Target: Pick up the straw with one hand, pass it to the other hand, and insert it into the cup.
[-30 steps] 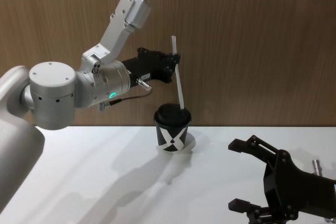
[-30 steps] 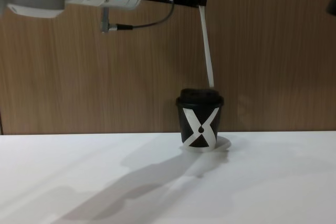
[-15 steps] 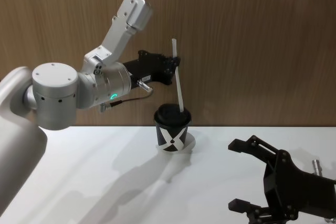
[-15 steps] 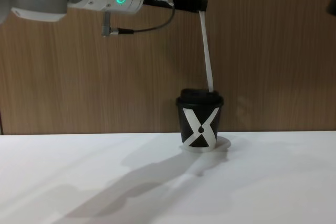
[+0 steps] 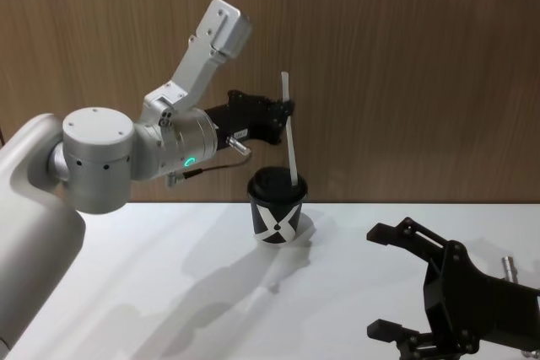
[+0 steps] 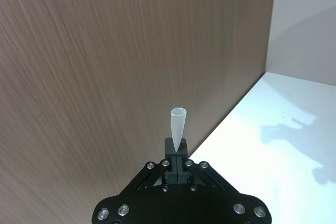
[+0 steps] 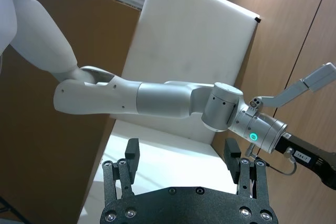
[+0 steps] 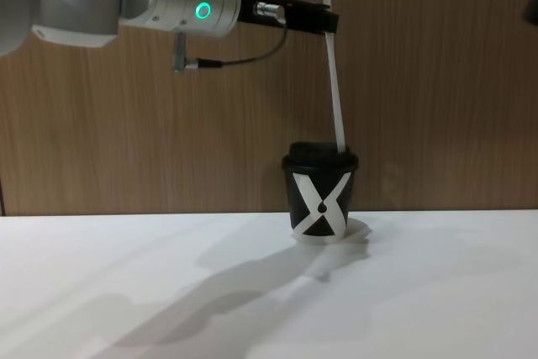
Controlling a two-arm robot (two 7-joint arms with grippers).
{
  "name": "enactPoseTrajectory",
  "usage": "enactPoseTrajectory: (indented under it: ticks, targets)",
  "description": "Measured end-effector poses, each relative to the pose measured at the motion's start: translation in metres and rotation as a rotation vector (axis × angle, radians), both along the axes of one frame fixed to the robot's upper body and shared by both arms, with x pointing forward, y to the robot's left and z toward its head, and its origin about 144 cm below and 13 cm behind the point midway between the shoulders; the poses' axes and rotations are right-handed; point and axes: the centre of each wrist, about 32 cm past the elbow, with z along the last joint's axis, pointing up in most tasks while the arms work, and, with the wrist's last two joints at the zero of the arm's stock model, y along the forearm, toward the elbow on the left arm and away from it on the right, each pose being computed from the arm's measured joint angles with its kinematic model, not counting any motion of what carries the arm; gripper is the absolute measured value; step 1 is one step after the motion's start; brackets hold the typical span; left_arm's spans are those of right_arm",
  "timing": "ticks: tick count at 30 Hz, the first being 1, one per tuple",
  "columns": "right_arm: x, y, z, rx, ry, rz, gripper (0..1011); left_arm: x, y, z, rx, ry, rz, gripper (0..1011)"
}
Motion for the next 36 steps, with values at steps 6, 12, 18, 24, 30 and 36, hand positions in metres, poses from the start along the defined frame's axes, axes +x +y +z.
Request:
enactPoseTrajectory:
  ticks: [6, 12, 18, 24, 30, 36]
  targets:
    - [0.0, 0.0, 0.0, 0.0, 0.0, 0.0, 1001, 0.0013, -0.0017, -0.0024, -0.001, 0.001, 0.0, 0]
    - [0.0, 0.0, 0.0, 0.0, 0.0, 0.0, 1001, 0.0025, -0.0021, -0.0036, 0.003, -0.001, 0.003, 2]
    - [0.0, 0.0, 0.0, 0.0, 0.0, 0.0, 1001, 0.0035, -0.0024, -0.0045, 0.008, -0.002, 0.004, 86]
    - [0.0, 0.0, 0.0, 0.0, 0.0, 0.0, 1001, 0.0041, -0.0027, -0.005, 0.01, -0.003, 0.005, 262]
    - [0.0, 0.0, 0.0, 0.0, 0.0, 0.0, 1001, 0.0045, -0.0027, -0.0054, 0.012, -0.003, 0.005, 466]
    - [0.0, 0.0, 0.0, 0.0, 0.0, 0.0, 1001, 0.0047, -0.0026, -0.0057, 0.013, -0.003, 0.005, 664]
